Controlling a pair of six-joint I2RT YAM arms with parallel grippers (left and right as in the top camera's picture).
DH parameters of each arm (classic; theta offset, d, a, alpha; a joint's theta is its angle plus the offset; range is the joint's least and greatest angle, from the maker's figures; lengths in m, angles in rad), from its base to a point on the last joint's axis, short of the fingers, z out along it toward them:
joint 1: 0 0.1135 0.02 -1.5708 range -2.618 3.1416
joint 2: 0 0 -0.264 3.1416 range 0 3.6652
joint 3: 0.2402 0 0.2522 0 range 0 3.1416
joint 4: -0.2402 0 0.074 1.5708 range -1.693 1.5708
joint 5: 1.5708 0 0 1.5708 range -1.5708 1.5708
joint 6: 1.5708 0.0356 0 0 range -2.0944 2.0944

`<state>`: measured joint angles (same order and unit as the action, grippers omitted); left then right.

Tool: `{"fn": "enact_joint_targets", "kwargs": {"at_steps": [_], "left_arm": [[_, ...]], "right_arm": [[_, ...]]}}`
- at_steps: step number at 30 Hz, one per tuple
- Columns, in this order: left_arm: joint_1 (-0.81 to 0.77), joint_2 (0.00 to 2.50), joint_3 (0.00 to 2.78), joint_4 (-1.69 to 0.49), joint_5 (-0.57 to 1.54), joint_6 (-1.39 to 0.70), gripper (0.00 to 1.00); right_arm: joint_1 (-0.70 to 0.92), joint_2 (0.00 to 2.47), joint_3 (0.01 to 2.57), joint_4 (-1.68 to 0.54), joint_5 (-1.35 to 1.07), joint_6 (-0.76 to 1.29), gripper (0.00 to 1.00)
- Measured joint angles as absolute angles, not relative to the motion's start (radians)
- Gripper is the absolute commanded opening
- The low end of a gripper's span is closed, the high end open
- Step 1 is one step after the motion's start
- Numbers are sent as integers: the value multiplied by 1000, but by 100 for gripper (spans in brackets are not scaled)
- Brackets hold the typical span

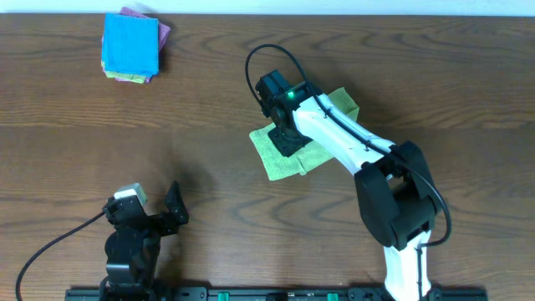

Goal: Fold the cloth

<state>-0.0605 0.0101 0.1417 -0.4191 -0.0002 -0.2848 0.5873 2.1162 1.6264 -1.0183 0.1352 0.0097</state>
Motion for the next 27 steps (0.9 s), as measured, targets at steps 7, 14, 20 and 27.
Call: {"fn": "enact_joint_targets", "kwargs": {"at_steps": [7, 14, 20, 27], "left_arm": [[-60, 10, 142, -419, 0, -285, 95], [-60, 10, 142, -419, 0, -285, 95], [-60, 10, 142, -419, 0, -285, 95], [-60, 10, 142, -419, 0, -285, 95]], "right_arm": [[587, 2118, 1548, -957, 127, 6, 1], [587, 2121, 1532, -987, 164, 39, 15], [587, 2121, 1533, -1023, 177, 49, 9], [587, 2119, 1539, -1048, 183, 68, 1]]}}
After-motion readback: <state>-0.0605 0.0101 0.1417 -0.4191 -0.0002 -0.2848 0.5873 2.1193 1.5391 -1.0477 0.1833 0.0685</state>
